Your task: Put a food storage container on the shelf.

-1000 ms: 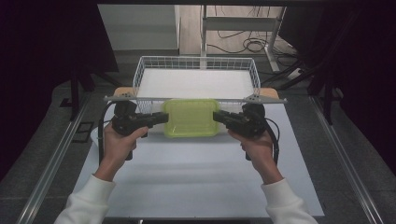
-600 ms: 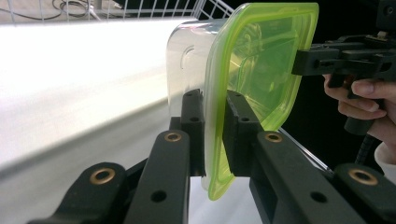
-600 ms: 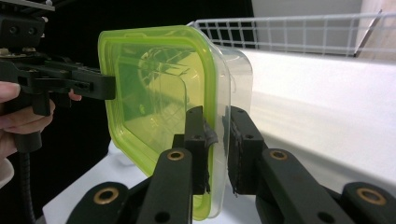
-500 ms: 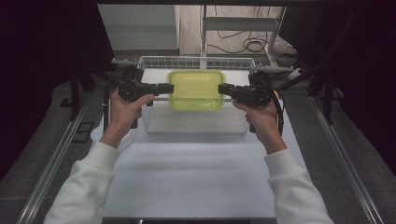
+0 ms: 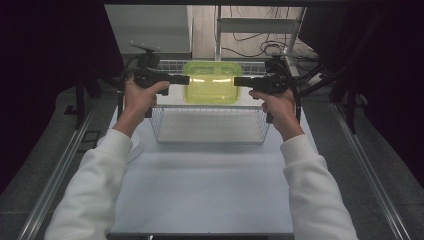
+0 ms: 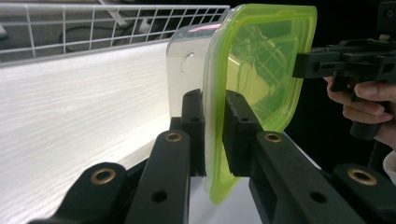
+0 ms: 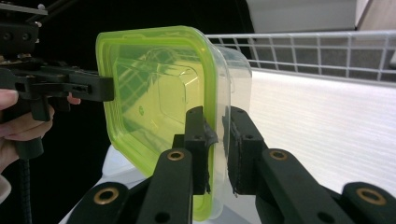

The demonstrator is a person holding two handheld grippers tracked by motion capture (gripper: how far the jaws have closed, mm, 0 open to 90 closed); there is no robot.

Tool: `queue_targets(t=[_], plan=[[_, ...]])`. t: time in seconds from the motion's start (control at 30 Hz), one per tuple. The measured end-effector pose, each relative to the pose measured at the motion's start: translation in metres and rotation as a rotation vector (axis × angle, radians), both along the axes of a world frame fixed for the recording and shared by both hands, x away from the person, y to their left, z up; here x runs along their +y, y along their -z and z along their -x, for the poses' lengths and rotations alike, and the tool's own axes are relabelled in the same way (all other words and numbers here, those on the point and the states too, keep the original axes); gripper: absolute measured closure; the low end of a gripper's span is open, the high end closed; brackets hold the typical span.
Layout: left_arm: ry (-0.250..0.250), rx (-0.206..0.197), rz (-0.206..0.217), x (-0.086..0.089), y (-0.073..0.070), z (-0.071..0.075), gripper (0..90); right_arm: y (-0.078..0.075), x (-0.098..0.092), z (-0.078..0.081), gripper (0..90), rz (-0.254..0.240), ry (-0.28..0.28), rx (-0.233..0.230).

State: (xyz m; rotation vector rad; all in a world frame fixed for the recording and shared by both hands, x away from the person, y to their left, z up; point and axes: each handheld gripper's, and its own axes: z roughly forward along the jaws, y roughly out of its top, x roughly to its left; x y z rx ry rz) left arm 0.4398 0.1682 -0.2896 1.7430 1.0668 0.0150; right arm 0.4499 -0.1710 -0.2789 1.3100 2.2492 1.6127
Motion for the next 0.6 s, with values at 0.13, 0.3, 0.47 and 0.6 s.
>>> queue_targets(t=[0.13, 0.3, 0.47, 0.6], plan=[[0.017, 0.045, 0.014, 0.0, 0.011, -0.017, 80.4, 0.008, -0.002, -0.013, 79.1, 0.004, 0.008, 0.052], [0.006, 0.095, 0.022, 0.001, 0.018, -0.033, 80.4, 0.016, 0.0, -0.032, 79.2, -0.004, 0.024, 0.136], [0.001, 0.149, 0.056, 0.004, 0.025, -0.045, 80.4, 0.02, 0.002, -0.042, 79.2, 0.006, 0.04, 0.171], [-0.007, 0.199, 0.101, 0.007, 0.028, -0.056, 80.4, 0.023, 0.002, -0.049, 78.6, -0.015, 0.043, 0.194]])
